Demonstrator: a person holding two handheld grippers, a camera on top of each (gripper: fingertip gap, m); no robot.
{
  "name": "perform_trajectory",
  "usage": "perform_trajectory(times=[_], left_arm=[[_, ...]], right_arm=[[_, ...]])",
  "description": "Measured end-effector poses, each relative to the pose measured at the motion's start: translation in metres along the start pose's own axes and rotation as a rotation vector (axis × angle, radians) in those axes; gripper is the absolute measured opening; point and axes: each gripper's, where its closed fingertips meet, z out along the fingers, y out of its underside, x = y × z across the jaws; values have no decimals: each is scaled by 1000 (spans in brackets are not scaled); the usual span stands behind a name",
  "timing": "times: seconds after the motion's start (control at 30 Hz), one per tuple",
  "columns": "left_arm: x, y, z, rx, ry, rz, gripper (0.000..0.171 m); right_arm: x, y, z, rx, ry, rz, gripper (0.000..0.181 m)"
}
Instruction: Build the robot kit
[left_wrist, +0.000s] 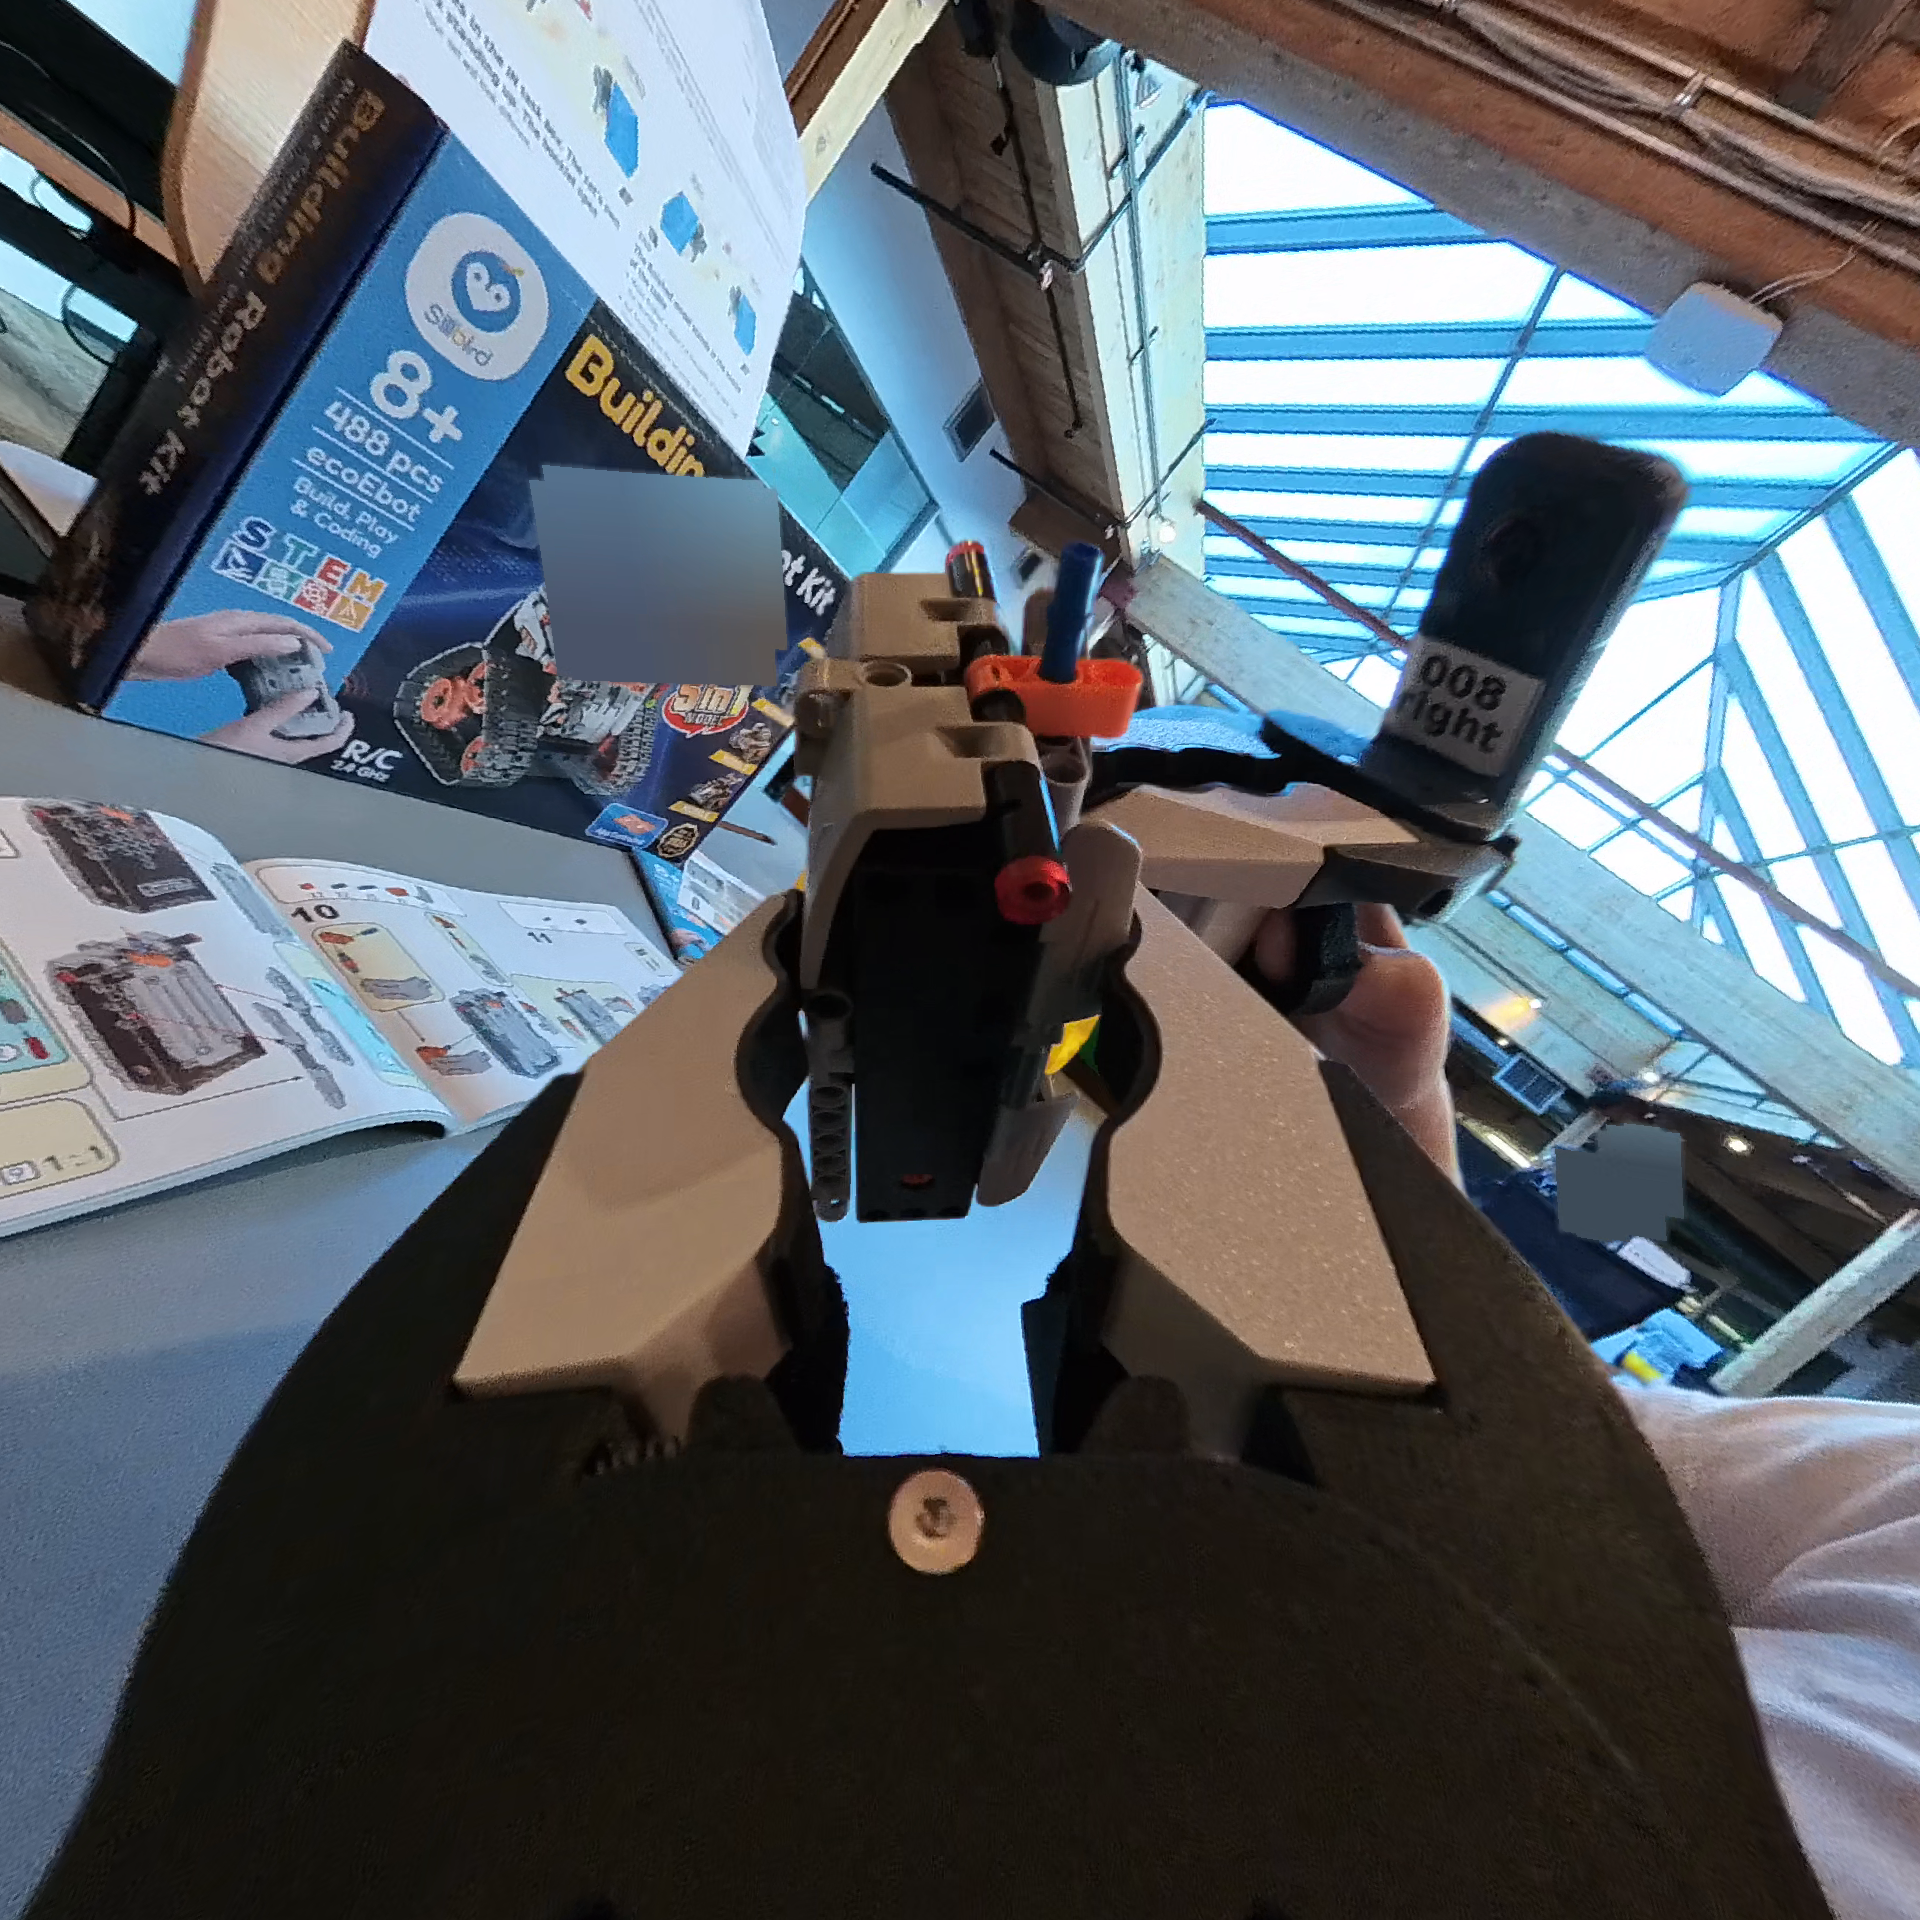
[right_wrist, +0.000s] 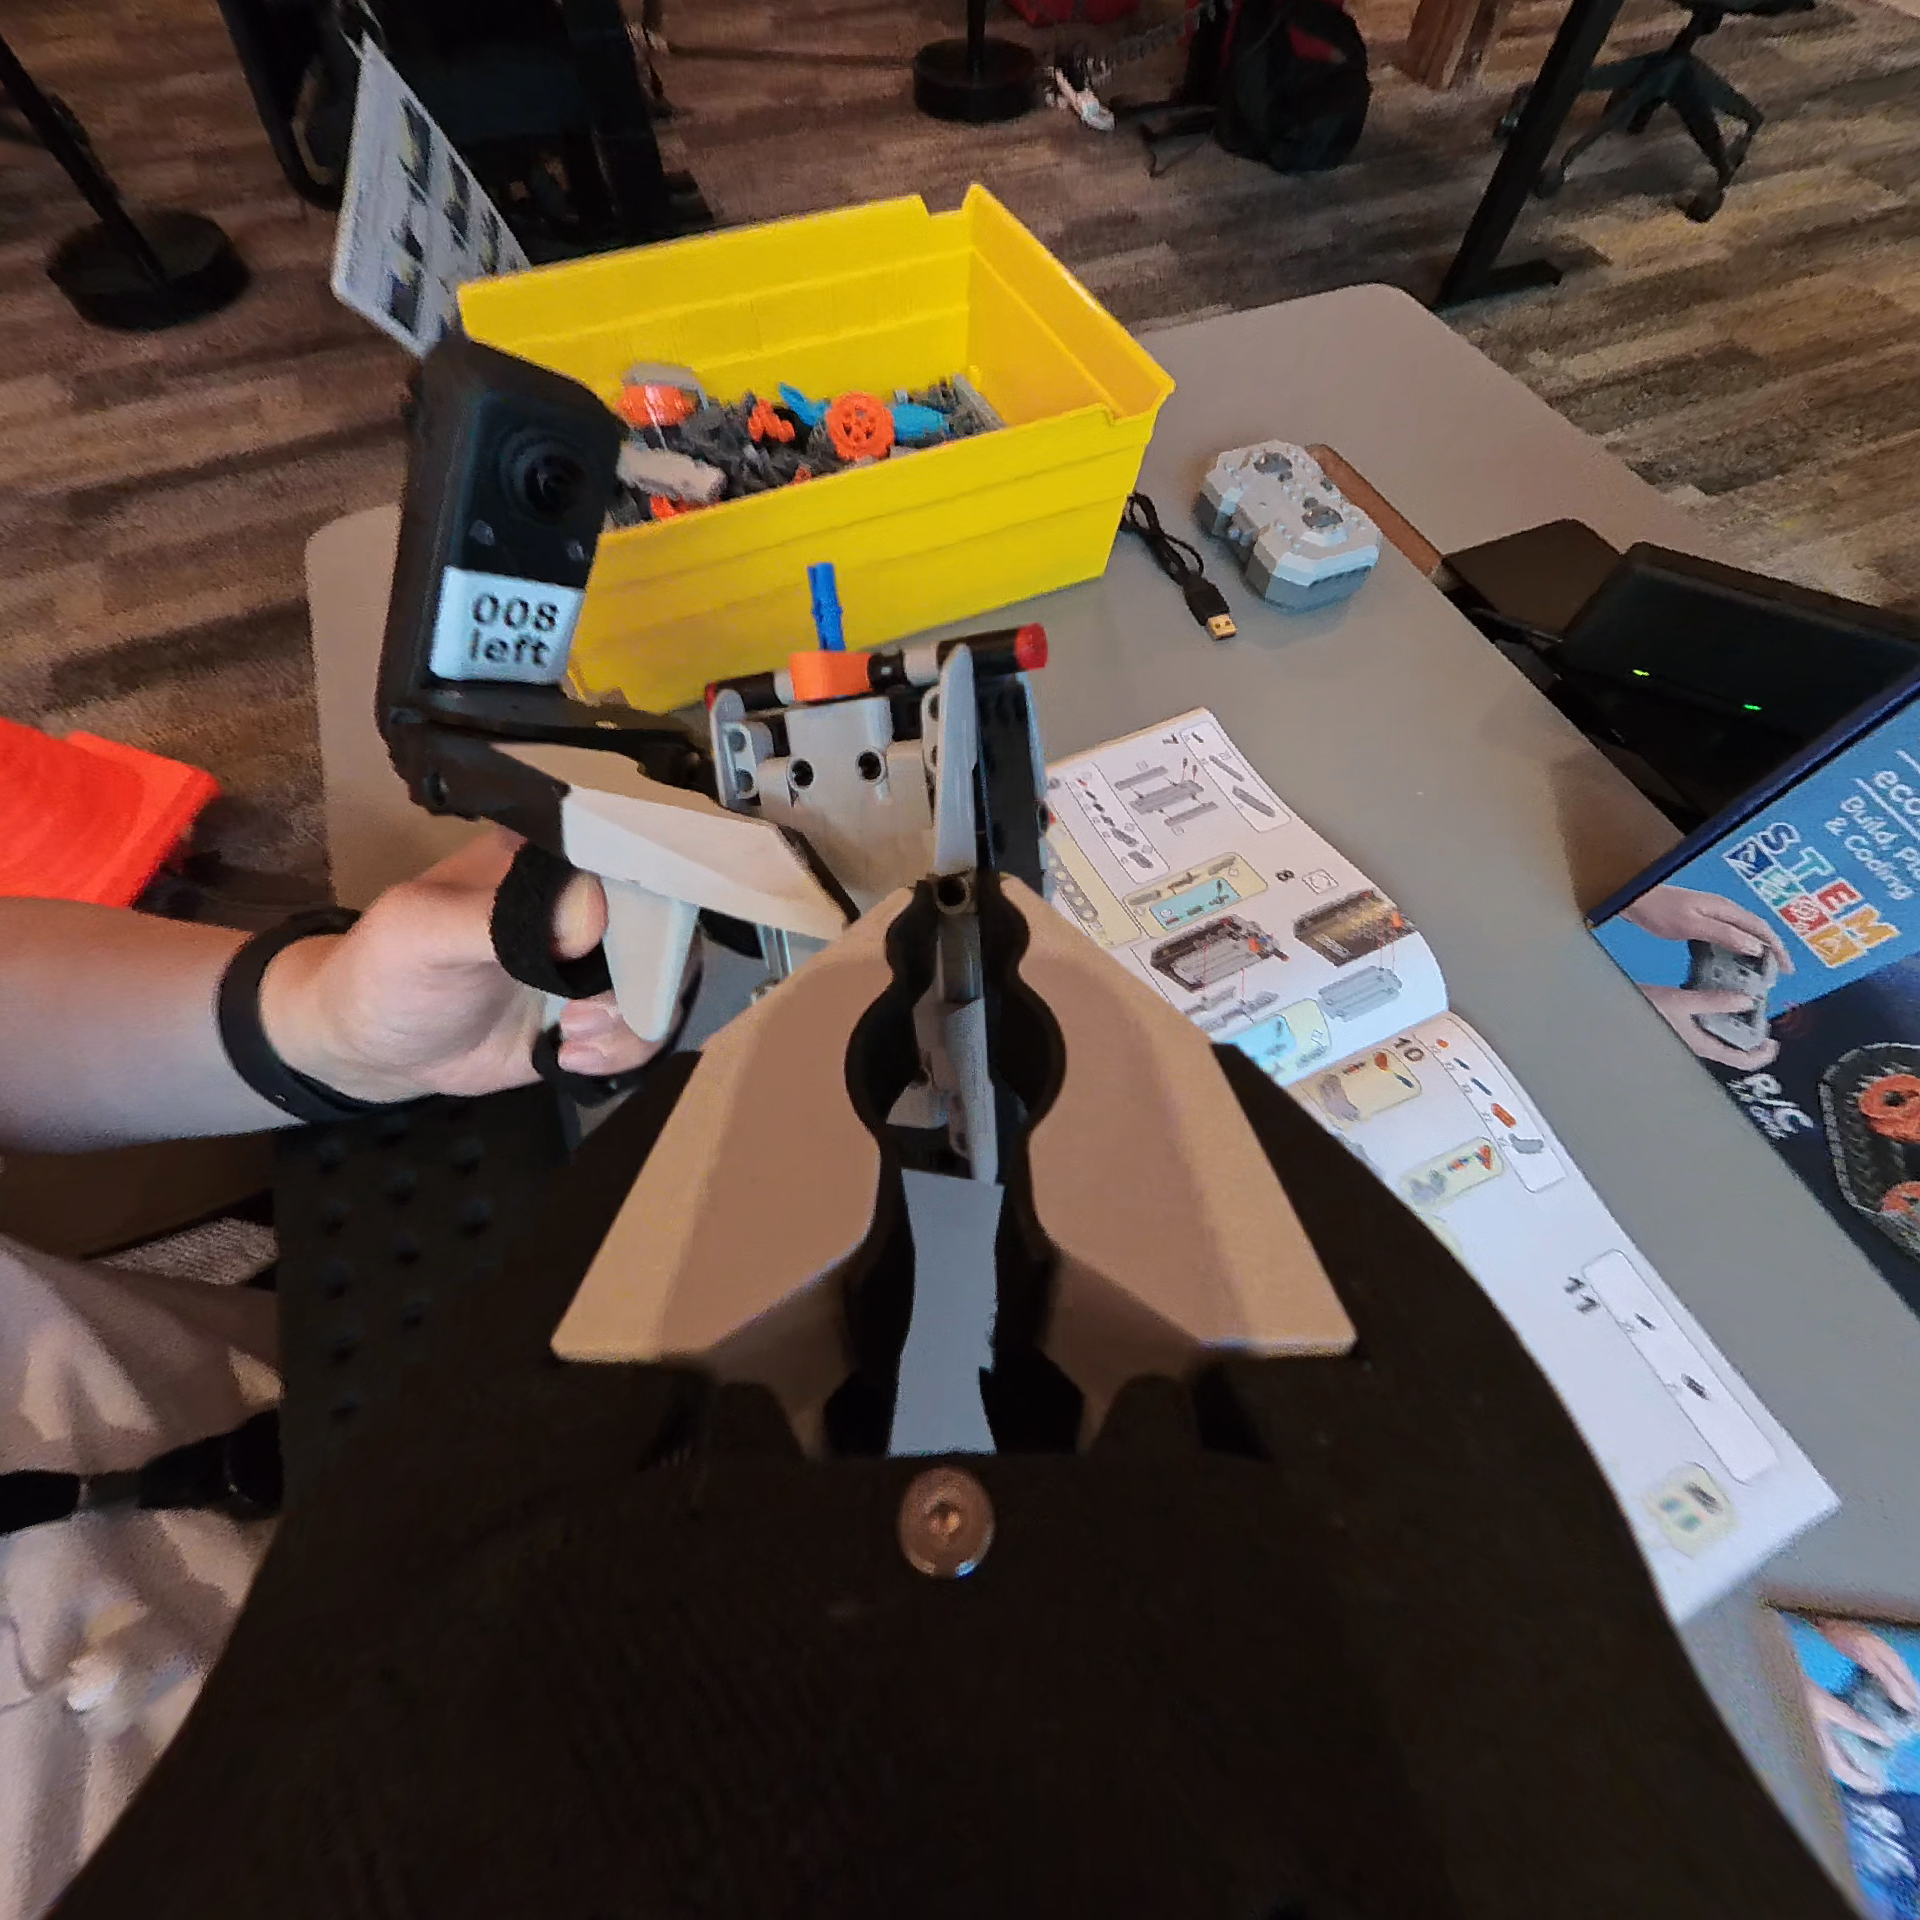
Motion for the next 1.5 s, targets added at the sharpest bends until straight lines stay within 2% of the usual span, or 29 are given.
perform_trajectory(times=[0.2,0.4,0.6,0.7,0.9,1.3,1.5], left_arm=[[-1,0,-1,3,17,-42,53],[-4,2,0,-17,-12,-26,53],[-16,5,1,4,36,-276,54],[-23,7,0,1,16,-316,54],[-28,4,-4,43,61,-464,54],[-32,0,-7,64,72,-512,53],[-32,-2,-9,76,84,-527,54]], right_arm=[[0,-2,2,33,-53,52,7],[1,0,3,-31,3,-29,7],[9,9,12,-137,55,42,8],[12,14,17,-213,78,44,9],[14,12,26,-271,69,113,9],[15,9,32,-274,100,19,15],[17,9,26,-260,94,11,26]])
